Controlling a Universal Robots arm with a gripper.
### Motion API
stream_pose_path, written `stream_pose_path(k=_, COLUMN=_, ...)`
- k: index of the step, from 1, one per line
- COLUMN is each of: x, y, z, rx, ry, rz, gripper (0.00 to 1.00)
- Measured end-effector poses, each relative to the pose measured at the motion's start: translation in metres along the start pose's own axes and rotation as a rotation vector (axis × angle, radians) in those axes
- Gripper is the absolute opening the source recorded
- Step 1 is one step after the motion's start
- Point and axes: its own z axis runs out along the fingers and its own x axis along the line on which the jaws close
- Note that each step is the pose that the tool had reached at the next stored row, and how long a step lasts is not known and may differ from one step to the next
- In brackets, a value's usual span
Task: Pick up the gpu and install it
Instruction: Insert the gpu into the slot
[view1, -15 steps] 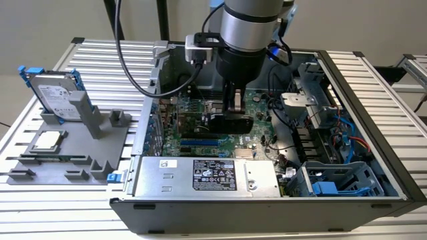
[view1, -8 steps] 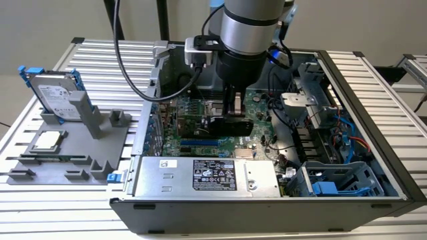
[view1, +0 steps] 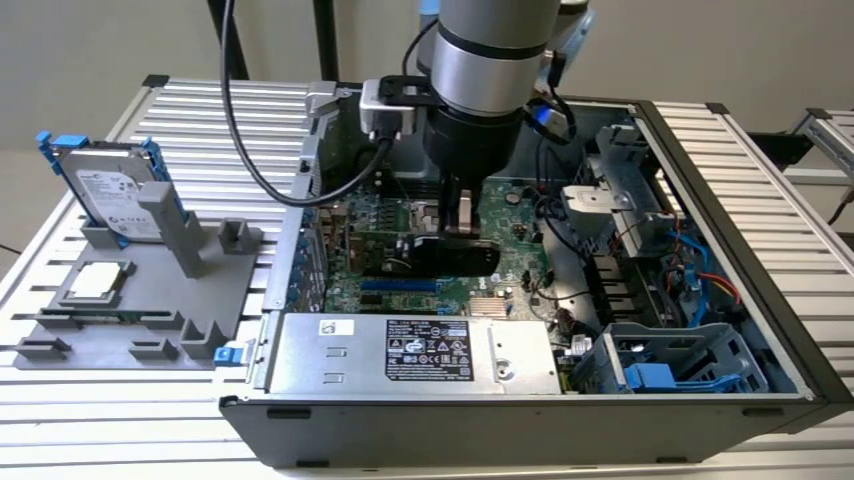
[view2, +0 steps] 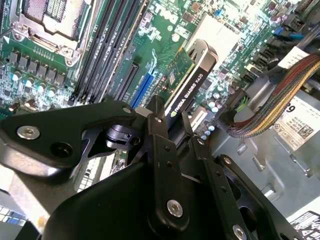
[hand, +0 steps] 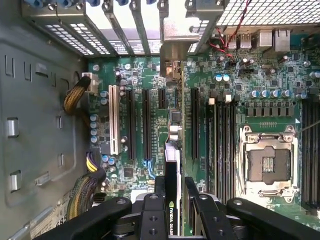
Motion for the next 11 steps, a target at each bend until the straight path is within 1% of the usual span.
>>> stream_pose_path(k=3, x=0.0002, y=0.003, z=0.0017, rx=-0.0002, ry=-0.0003, rz=0.013, gripper=0.0)
stream_pose_path(k=7, x=0.0004, y=0.0066, z=0.0042, rx=-0.0004, ry=-0.0004, rz=0.016, gripper=0.0)
stream_pose_path(k=11, x=0.0006, y=0.0106, z=0.0073, rx=-0.0027, ry=-0.0002, rz=0.018, gripper=0.0)
